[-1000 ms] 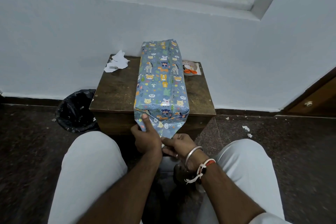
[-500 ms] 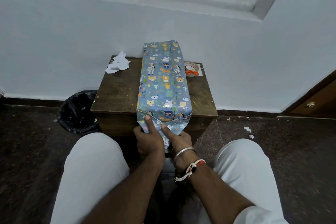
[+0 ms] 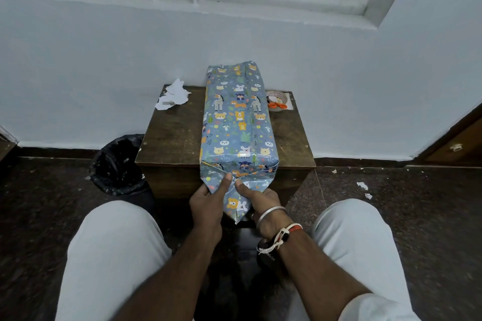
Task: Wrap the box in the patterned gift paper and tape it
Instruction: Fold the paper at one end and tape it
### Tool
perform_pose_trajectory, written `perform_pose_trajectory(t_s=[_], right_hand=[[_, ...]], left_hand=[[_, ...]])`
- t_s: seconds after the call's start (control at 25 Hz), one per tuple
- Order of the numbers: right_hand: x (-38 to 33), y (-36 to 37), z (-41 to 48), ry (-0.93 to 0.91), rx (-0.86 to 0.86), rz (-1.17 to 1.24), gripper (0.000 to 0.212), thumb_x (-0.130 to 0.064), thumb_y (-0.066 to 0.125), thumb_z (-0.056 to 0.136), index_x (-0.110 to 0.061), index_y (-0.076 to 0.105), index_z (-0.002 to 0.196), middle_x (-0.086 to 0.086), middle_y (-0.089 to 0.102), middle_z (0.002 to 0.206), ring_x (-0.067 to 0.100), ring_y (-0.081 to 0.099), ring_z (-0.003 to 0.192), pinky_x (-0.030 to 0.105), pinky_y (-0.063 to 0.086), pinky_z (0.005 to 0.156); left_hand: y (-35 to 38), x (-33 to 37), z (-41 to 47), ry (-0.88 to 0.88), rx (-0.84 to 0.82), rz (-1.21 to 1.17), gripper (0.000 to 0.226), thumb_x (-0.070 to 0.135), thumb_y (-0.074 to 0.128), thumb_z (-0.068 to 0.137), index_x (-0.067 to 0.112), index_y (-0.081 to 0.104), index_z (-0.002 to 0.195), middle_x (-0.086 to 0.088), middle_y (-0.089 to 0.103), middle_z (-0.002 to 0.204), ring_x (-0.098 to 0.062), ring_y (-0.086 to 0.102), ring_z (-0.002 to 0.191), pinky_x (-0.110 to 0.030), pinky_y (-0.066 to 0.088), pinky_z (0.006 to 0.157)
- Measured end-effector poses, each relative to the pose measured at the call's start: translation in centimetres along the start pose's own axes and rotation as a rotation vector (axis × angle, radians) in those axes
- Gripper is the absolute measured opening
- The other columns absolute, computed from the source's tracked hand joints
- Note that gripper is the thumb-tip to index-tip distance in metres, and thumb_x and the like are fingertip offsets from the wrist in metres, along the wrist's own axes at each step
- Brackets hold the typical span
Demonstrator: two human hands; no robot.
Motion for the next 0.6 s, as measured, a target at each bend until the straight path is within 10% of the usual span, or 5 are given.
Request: perform_pose_trajectory(t_s=[0.44,0.6], right_hand=[[-0.1,0.1,0.1,-0.042,0.047,-0.016,0.042,-0.005,0.089,0.075,-0.002,0.073,0.114,0.015,0.078,0.103,0.035,0.076,0.094,0.054,0.062,0.085],[-0.2,-0.3,-0.7,0.005,-0.045,-0.153,0.033,-0.010,0.079,0.089,-0.003,0.070,0.119,0.012,0.078,0.103,0.028,0.076,0.089,0.037,0.063,0.071]], left_hand=[[-0.2,-0.2,0.9,0.130,-0.047,0.080,0.035,0.010,0.084,0.081,0.012,0.072,0.114,0.000,0.079,0.102,-0.018,0.077,0.092,-0.032,0.062,0.068],[-0.2,-0.4,1.2,0.149,-0.029,0.073,0.037,0.008,0.084,0.081,0.007,0.071,0.116,-0.004,0.078,0.104,-0.021,0.076,0.095,-0.039,0.062,0.075]])
Point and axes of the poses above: each hand's wrist, its own z-axis towards the middle knuckle, its own y-axis out of the palm, x = y × z, the point moved 5 cm from there along z, towards the middle knuckle
